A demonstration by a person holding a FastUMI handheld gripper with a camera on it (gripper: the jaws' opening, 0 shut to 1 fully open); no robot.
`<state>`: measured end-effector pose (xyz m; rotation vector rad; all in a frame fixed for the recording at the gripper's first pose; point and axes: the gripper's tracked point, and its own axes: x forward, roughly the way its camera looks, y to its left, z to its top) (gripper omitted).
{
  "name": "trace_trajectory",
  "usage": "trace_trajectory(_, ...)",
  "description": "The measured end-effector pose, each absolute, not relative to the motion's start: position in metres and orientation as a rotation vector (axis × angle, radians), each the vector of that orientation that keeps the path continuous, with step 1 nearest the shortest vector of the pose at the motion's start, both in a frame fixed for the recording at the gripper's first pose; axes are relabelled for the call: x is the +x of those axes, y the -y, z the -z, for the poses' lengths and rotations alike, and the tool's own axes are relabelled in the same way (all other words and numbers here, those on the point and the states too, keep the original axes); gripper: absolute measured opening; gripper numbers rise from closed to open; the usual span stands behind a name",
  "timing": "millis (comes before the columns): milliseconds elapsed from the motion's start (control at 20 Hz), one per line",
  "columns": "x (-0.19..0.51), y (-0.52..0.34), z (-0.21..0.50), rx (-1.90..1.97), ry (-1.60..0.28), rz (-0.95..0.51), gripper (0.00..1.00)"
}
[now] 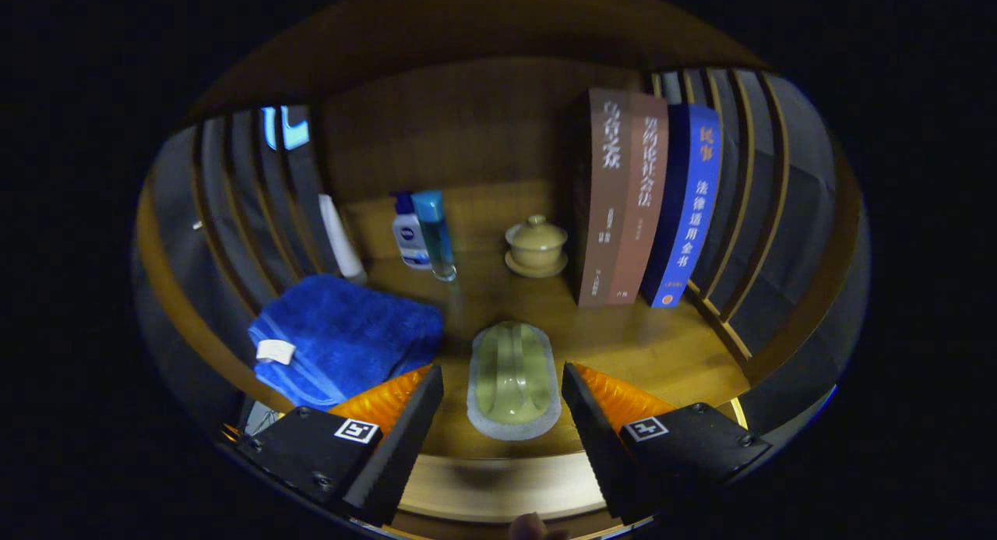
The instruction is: Pull open the drawer, take out the items inside it, and place them on the countertop above the cabinet.
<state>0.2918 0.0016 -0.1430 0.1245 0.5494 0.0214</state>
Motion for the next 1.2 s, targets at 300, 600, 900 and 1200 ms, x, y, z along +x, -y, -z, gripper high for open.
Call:
trace_trajectory(300, 0.234, 0.017, 0.057, 0.196, -0.180, -0.064, 0.99)
trace_trajectory(600, 0.152, 0.014, 0.050, 0.187, -0.042, -0.115, 0.99)
trace_trajectory(900, 0.070, 0.008, 0.112, 0.139, -0.045, -0.073, 0.99)
trace_trajectory(1200, 0.033, -0.009, 0.200, 0.071, -0.151, -0.080, 0.99)
